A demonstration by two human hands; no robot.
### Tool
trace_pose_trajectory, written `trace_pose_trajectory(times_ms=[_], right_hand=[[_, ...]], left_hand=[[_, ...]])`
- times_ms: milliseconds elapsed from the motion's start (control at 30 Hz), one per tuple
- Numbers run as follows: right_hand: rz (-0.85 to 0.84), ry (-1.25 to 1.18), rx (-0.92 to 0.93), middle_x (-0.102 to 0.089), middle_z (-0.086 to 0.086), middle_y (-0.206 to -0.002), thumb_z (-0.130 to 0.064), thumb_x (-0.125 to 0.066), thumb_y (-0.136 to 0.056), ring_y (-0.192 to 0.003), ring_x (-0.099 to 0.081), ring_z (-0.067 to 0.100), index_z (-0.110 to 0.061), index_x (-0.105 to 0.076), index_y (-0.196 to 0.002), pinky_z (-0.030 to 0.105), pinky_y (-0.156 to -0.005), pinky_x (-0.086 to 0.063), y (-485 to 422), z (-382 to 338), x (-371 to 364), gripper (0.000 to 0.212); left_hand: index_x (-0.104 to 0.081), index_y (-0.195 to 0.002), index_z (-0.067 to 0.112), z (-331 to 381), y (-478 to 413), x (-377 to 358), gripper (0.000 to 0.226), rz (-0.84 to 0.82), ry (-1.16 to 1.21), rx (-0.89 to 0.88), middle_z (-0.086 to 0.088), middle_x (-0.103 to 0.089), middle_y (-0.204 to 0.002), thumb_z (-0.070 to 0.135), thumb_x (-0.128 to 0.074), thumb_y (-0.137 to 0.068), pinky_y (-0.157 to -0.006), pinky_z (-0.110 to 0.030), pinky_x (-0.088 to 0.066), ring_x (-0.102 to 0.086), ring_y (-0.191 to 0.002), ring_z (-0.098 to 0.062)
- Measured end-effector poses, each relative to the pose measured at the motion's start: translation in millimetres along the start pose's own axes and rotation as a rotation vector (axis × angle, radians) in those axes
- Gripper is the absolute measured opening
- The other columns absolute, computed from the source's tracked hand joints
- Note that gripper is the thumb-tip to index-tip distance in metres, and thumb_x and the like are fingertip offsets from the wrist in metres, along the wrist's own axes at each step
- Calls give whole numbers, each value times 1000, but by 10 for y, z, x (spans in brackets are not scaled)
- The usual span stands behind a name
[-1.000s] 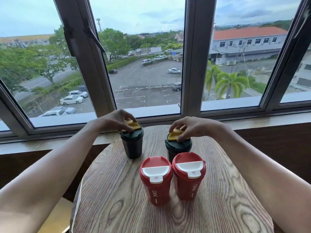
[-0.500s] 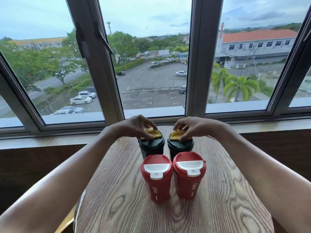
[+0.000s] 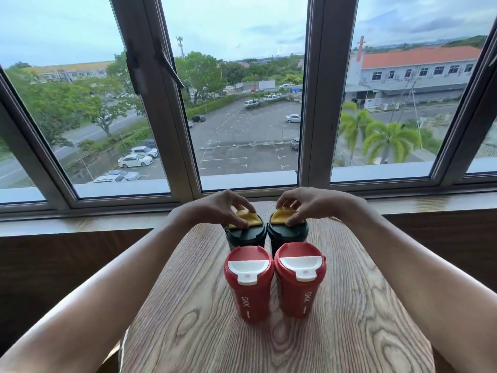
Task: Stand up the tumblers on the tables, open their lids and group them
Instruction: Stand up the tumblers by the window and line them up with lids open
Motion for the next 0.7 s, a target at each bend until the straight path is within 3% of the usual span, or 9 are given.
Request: trace_pose_trajectory(times_ms=[67,200,300,367,467,567,700], right_hand=[[-5,-7,4,-59,3,-119,-13,-77,-80,-115,-55,20,-18,-59,-126,29,-95,-48,2,-6,-4,50],[-9,-5,2,-59,6,-123,-13,-76,-81,-117,-55,21,-18,-58,-128,28,-94,-48,0,-17,-5,50],[-18,-24,1,-58,1,-118,-17,-75,-83,-113,-55,18,-17,-59,-129,23,-89,-47,34,-29,-19,49],[16,-107,2,-61,-3,-114,-28,-74,-84,-110,-57,15,-16,-61,-127,22,-89,-48,52,-25,-16,47],[223,-158,20,-69,1,-112,-39,-71,-85,-106,-63,16,-15,-66,-118,32,-95,-51,77,-6,84,41],[438,-166,41,-73,1,-99,-29,-71,-87,-93,-66,13,-11,-69,-110,28,-89,-52,165,-56,201,30],[529,-145,99,-71,0,-94,-21,-69,-87,-90,-67,14,-10,-71,-108,27,-88,-52,207,-331,231,23]], left_hand=[[-68,-119,24,2,17,-10,41,-16,26,20,-1,-63,-112,17,-79,-80,-81,-38,-60,-64,-104,-23],[-68,-114,23,-30,20,-14,35,-14,39,34,0,-61,-111,18,-79,-81,-85,-37,-57,-61,-111,-24],[-65,-117,22,-51,38,-45,34,-31,109,53,4,-62,-106,21,-76,-84,-68,-26,-55,-63,-94,-15],[-64,-119,21,-42,52,-46,33,-8,130,65,5,-63,-103,27,-72,-88,-68,-23,-51,-61,-91,-13],[-69,-115,18,-42,55,67,26,191,26,58,1,-68,-102,30,-67,-91,-80,-27,-50,-64,-98,-18],[-72,-105,17,-23,161,253,18,494,-128,53,-4,-73,-100,23,-67,-89,-89,-38,-55,-68,-95,-20],[-71,-104,20,5,453,398,20,669,-199,95,-1,-75,-99,25,-67,-86,-83,-45,-58,-69,-89,-19]])
Point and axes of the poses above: each hand's wrist, its own y-axis away from the middle knuckle, its own x-axis out of the back of the hand, z = x × y, the point moved 8 cm from there along -y, towards the middle knuckle
